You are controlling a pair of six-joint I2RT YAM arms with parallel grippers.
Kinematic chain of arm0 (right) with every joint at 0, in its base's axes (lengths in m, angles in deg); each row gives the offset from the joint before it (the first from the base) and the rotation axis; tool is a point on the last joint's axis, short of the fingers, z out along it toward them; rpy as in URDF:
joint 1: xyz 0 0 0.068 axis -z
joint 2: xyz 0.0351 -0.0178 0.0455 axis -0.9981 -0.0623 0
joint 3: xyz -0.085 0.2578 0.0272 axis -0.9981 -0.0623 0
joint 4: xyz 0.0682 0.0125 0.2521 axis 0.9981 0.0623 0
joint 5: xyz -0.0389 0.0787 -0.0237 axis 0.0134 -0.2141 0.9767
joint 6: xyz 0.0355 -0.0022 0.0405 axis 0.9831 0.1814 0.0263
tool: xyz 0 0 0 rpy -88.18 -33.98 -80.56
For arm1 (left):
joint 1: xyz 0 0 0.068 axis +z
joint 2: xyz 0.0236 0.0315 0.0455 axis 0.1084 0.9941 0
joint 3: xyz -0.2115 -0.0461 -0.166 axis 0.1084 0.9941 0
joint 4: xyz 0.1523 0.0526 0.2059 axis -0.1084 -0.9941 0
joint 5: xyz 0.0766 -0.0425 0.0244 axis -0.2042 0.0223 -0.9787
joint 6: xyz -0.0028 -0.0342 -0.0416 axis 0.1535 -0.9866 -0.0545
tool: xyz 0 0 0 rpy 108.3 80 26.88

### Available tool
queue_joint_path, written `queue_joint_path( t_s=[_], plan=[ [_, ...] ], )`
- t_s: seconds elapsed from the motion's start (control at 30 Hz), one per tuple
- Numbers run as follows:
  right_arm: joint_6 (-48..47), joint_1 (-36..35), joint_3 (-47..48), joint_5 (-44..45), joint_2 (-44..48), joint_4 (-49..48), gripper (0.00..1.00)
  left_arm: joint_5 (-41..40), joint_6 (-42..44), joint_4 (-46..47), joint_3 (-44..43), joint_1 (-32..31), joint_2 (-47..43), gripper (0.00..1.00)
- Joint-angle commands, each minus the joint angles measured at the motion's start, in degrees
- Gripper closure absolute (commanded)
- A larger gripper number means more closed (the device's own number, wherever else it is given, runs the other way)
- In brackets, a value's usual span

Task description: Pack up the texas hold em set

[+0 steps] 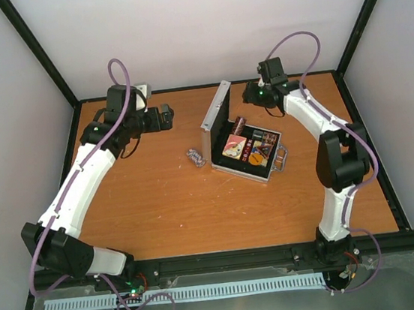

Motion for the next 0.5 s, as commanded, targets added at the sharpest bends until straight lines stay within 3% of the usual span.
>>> queue_joint_path(
  t_s=[0.0,0.2,0.47],
  plan=[
    [-5.72,0.98,6.92,-6.04,-7.48,8.22,0.42,-0.39,-0.38,1.09,0.37,0.51,-2.02,0.00],
    [-5.63,3.44,14.15,-16.66,-15.30,11.06,0.55,-0.41,-1.24,0.83,0.95,0.49,-2.44,0.00],
    [-7.35,3.45,16.03,-23.25,-19.18,13.84,0.60,-0.72,-1.73,1.22,1.24,0.51,-2.17,0.00]
  ],
)
